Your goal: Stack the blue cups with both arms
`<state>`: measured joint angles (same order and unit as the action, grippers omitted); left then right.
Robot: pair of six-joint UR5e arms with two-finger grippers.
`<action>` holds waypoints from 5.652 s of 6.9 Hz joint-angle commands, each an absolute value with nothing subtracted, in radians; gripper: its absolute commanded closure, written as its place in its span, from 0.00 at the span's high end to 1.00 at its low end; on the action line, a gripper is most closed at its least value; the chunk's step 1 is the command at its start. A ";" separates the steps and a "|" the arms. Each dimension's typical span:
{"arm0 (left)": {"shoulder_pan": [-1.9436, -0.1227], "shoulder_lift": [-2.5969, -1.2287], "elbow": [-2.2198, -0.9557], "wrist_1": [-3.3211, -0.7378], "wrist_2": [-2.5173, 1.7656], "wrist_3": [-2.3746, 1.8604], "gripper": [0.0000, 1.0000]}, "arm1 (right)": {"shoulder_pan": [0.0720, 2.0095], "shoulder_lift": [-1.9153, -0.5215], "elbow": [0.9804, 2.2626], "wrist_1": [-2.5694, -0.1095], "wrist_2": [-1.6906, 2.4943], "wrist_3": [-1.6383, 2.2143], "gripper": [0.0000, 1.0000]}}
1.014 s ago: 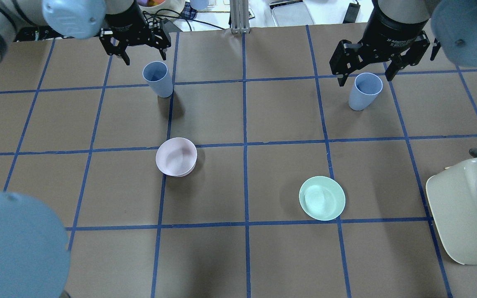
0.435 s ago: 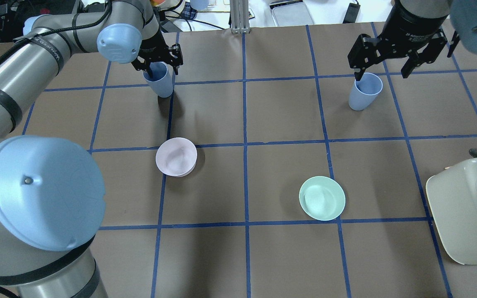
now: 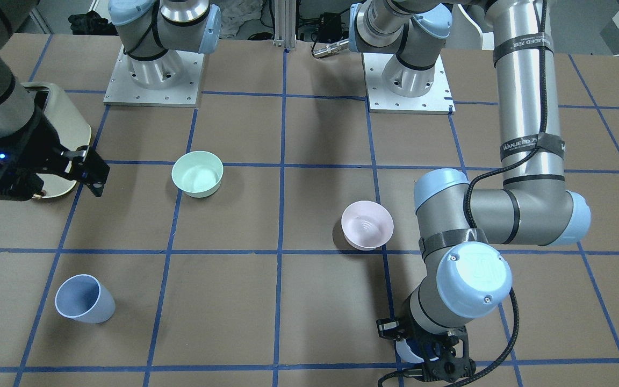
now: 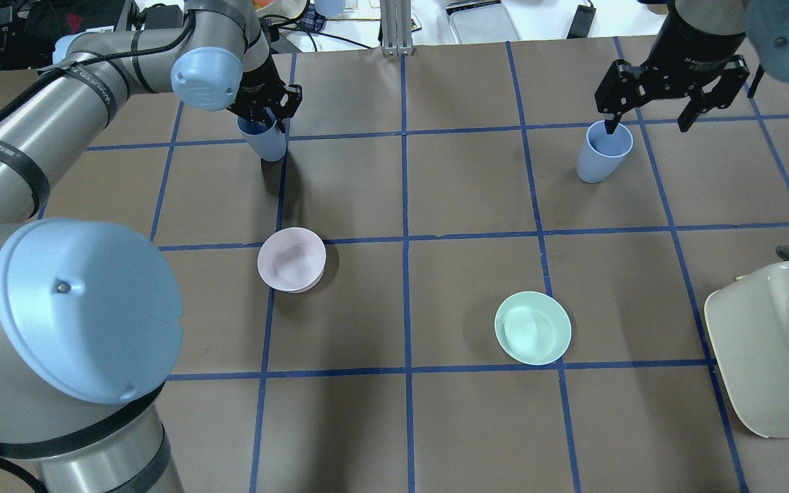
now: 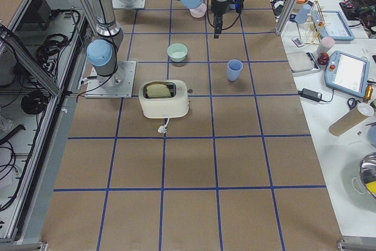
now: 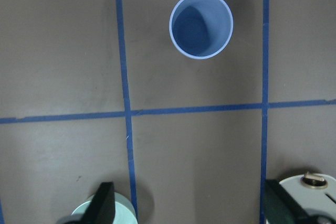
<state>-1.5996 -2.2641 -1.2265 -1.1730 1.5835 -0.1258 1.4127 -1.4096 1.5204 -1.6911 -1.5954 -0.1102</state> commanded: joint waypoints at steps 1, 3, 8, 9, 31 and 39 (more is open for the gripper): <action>-1.676 -2.232 -1.224 -1.169 1.586 -0.150 0.00 | 1.330 -1.298 1.514 -1.802 -1.589 -0.187 1.00; -1.817 -2.198 -1.236 -1.187 1.574 -0.329 0.00 | 1.327 -1.221 1.500 -1.888 -1.588 -0.190 1.00; -1.999 -2.167 -1.322 -1.322 1.512 -0.505 0.00 | 1.322 -1.083 1.460 -1.974 -1.549 -0.229 1.00; -1.999 -2.180 -1.328 -1.322 1.513 -0.505 0.00 | 1.322 -1.072 1.462 -1.973 -1.551 -0.230 1.00; -1.546 -1.629 -1.542 -1.469 1.645 -0.138 1.00 | 1.830 -1.249 1.443 -1.755 -1.526 0.238 0.00; -1.638 -1.546 -1.558 -1.587 1.558 -0.144 1.00 | 1.856 -1.233 1.523 -1.838 -1.503 0.229 0.00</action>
